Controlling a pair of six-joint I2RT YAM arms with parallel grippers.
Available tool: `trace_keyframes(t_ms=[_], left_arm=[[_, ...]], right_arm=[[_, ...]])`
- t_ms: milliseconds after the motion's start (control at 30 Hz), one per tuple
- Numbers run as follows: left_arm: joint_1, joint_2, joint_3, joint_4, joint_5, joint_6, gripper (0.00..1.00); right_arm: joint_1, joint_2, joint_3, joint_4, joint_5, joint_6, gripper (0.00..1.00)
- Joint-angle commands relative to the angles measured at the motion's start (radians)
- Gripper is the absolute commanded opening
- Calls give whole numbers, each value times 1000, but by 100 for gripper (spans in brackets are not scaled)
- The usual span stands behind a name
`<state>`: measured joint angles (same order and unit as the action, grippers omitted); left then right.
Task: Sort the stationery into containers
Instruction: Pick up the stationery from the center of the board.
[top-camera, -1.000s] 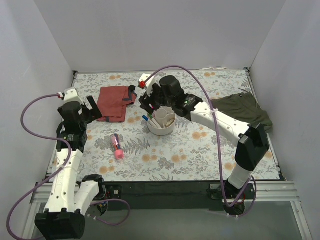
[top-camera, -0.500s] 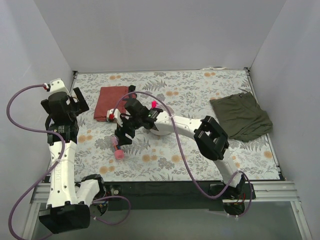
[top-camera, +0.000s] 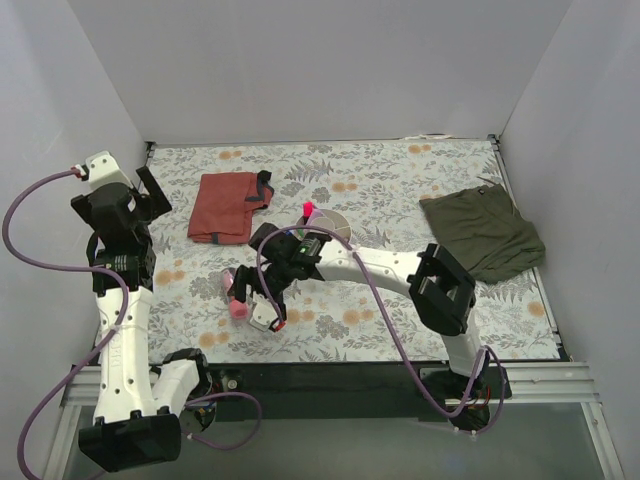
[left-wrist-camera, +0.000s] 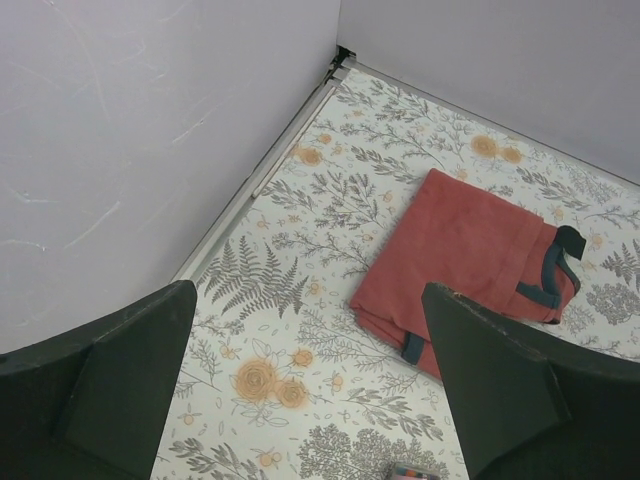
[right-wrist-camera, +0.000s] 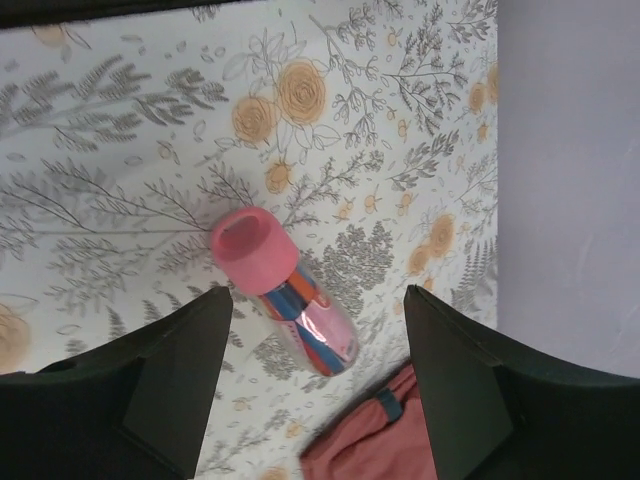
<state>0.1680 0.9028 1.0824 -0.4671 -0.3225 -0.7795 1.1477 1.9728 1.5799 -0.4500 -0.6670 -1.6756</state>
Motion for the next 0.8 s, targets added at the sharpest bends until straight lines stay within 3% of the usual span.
trace_keyframes(t_ms=[0,200,367,767], left_arm=[[-1,-36,25,-44,14,-38,98],[-2,-62,14,-70,22,-37,98],[2,-84,-2,-85,30,-38,98],[8,-123,-33,-128,46,-43,98]], right_arm=[[-2,110,164,-186,53,-446,77],[1,207,284,-334,86,-613,78],[-3,219,253,-426,150,-743,77],[0,294,284,-287,155,-791,77]])
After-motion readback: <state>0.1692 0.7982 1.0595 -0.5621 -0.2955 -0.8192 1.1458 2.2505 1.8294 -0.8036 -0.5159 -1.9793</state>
